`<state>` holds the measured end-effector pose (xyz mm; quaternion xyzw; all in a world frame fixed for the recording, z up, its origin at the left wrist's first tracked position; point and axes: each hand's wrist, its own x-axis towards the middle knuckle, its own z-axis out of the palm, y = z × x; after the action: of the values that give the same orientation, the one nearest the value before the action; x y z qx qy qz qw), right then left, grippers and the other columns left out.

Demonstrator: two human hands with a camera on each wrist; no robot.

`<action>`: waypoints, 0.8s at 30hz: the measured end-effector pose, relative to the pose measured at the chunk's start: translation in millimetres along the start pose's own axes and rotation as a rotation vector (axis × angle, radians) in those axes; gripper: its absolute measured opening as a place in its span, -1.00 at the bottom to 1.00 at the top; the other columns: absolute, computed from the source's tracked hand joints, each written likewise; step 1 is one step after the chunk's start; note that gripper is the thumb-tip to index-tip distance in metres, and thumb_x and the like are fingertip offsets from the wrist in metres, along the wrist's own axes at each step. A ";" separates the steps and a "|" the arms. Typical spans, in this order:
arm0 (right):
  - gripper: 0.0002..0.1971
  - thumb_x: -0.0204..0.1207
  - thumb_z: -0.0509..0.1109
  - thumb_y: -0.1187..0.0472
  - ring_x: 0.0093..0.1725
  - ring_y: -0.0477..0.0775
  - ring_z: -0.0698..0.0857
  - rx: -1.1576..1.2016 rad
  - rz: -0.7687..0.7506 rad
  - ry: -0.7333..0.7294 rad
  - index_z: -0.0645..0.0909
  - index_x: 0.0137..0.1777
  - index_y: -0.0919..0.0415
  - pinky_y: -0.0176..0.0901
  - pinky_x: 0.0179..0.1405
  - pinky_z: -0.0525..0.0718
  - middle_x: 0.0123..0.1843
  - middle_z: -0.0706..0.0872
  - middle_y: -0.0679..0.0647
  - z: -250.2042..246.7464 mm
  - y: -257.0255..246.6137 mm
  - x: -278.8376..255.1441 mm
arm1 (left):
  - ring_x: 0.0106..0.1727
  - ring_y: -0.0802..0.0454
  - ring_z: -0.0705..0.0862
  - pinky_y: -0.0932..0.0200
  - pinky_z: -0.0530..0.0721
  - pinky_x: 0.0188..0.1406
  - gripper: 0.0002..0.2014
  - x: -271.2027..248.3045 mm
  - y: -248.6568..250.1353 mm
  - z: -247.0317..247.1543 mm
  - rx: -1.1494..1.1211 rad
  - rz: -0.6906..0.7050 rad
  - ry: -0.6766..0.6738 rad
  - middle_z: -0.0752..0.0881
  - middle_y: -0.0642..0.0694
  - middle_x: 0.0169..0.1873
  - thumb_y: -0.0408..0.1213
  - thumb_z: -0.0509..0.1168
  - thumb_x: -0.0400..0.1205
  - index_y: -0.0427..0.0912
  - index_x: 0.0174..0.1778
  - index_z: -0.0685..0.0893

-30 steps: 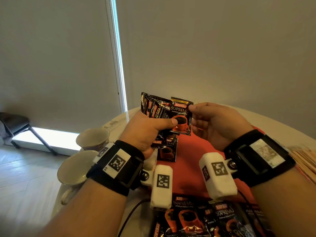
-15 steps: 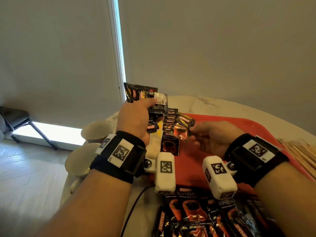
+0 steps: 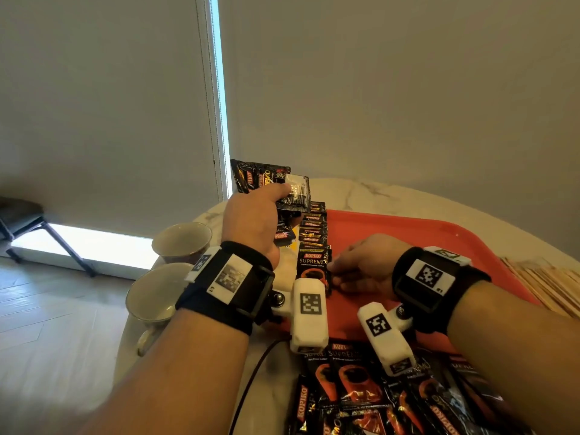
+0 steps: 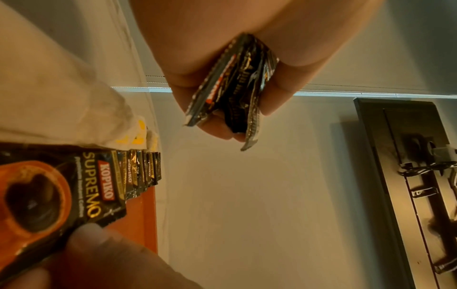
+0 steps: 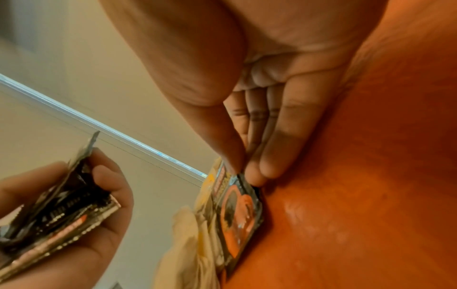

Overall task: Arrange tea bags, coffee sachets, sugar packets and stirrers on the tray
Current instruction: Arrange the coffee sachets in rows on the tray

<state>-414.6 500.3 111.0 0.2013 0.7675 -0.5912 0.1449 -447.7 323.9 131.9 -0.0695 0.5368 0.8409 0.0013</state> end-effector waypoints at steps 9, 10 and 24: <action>-0.96 0.51 0.54 0.48 -0.41 0.10 0.79 -0.040 0.017 0.017 0.73 -0.09 0.43 -0.11 -0.40 0.78 -0.33 0.81 0.26 0.8 -1.3 1.2 | -0.21 -0.13 0.88 -0.07 0.81 -0.11 -0.74 2.2 -0.8 -0.2 -0.002 -0.008 -0.014 0.91 -0.21 -0.12 -0.28 0.52 0.62 -0.21 0.20 0.74; -0.96 0.51 0.53 0.49 -0.40 0.10 0.79 -0.039 0.017 0.016 0.73 -0.10 0.44 -0.10 -0.38 0.79 -0.33 0.82 0.26 0.7 -1.2 1.2 | -0.22 -0.13 0.88 -0.04 0.82 -0.15 -0.74 2.2 -0.9 -0.3 -0.004 -0.015 -0.015 0.91 -0.22 -0.10 -0.28 0.52 0.62 -0.22 0.21 0.74; -0.83 0.57 0.52 0.10 -0.33 0.07 0.73 0.341 -0.104 -0.066 0.73 -0.02 0.21 -0.05 -0.26 0.75 -0.27 0.79 0.09 -14.0 -14.4 -14.3 | -0.34 -0.05 0.86 0.14 0.72 -0.50 -0.70 0.6 -8.3 2.7 0.051 -0.028 -0.077 0.88 -0.23 -0.11 -0.37 0.54 0.60 -0.32 0.23 0.75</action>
<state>-408.8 508.7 133.5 0.1633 0.6603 -0.7258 0.1031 -447.9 329.8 125.5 -0.0447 0.5567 0.8288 0.0355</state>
